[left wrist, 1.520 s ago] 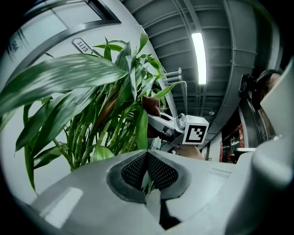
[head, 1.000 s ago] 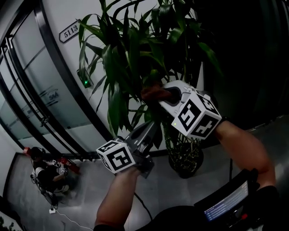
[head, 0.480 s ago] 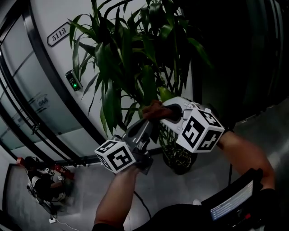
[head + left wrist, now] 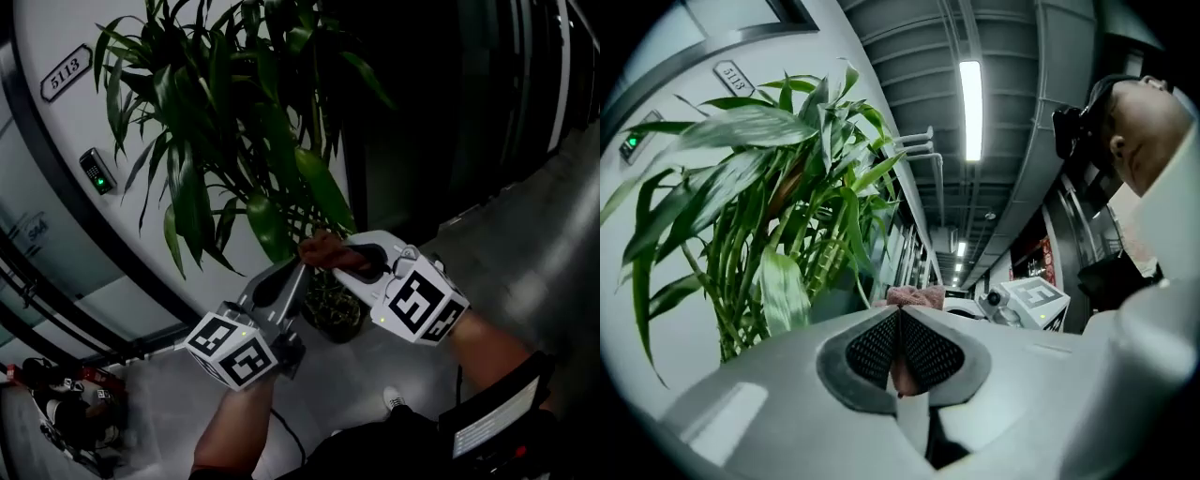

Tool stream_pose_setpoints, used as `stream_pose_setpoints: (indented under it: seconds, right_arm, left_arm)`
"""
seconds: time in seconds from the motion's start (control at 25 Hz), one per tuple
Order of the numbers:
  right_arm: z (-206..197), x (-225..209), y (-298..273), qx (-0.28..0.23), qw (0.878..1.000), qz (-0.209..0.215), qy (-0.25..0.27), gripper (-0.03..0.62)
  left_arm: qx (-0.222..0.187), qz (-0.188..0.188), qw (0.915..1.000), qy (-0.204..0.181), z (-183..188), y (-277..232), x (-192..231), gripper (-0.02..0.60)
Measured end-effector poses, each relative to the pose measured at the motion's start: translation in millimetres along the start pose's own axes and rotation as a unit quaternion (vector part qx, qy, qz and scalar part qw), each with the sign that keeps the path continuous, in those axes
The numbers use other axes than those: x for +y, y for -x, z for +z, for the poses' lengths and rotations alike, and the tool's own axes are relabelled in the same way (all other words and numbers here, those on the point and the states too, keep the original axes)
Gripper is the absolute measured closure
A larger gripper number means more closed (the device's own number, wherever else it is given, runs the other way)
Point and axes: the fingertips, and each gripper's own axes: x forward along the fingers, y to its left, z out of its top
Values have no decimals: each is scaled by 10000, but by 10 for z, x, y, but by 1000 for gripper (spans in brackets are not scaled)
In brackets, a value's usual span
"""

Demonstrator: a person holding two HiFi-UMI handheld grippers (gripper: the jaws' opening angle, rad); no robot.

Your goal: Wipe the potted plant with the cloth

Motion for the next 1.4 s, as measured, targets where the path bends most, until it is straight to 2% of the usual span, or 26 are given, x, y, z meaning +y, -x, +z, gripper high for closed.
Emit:
stream_pose_setpoints:
  seconds: [0.12, 0.2, 0.32, 0.48, 0.68, 0.88, 1.04, 1.2, 1.4]
  right_arm:
    - [-296, 249, 171, 12, 9962, -6, -868, 531]
    - [-444, 393, 270, -14, 9908, -5, -1354, 531]
    - [-534, 488, 386, -280, 9791, -28, -2015, 531]
    - [-694, 501, 595, -600, 9648, -49, -2558, 531]
    - [-1138, 460, 1061, -601, 9545, -21, -2922, 531]
    - [-1538, 356, 1708, -646, 9449, 94, -3208, 531]
    - [-1724, 390, 2254, -795, 9393, 378, -3317, 531]
    - [-1921, 508, 2591, -822, 9343, 728, -3392, 531]
    - [-1970, 588, 2887, -881, 9159, 1059, -3770, 531]
  left_arm:
    - [162, -128, 9997, 86, -292, 55, -130, 563]
    - [234, -28, 9997, 14, -457, 153, -131, 565]
    - [309, 382, 9988, -42, -653, 367, 0, 565]
    - [414, 943, 9946, 122, -977, 581, 62, 565]
    - [301, 1553, 9868, 337, -1269, 669, -322, 565]
    - [221, 2065, 9774, 389, -1604, 464, -898, 565]
    - [131, 2320, 9713, 503, -1924, 284, -1487, 565]
    - [170, 2610, 9631, 638, -2208, 171, -1906, 565]
    - [253, 3073, 9493, 616, -2225, 220, -2198, 565]
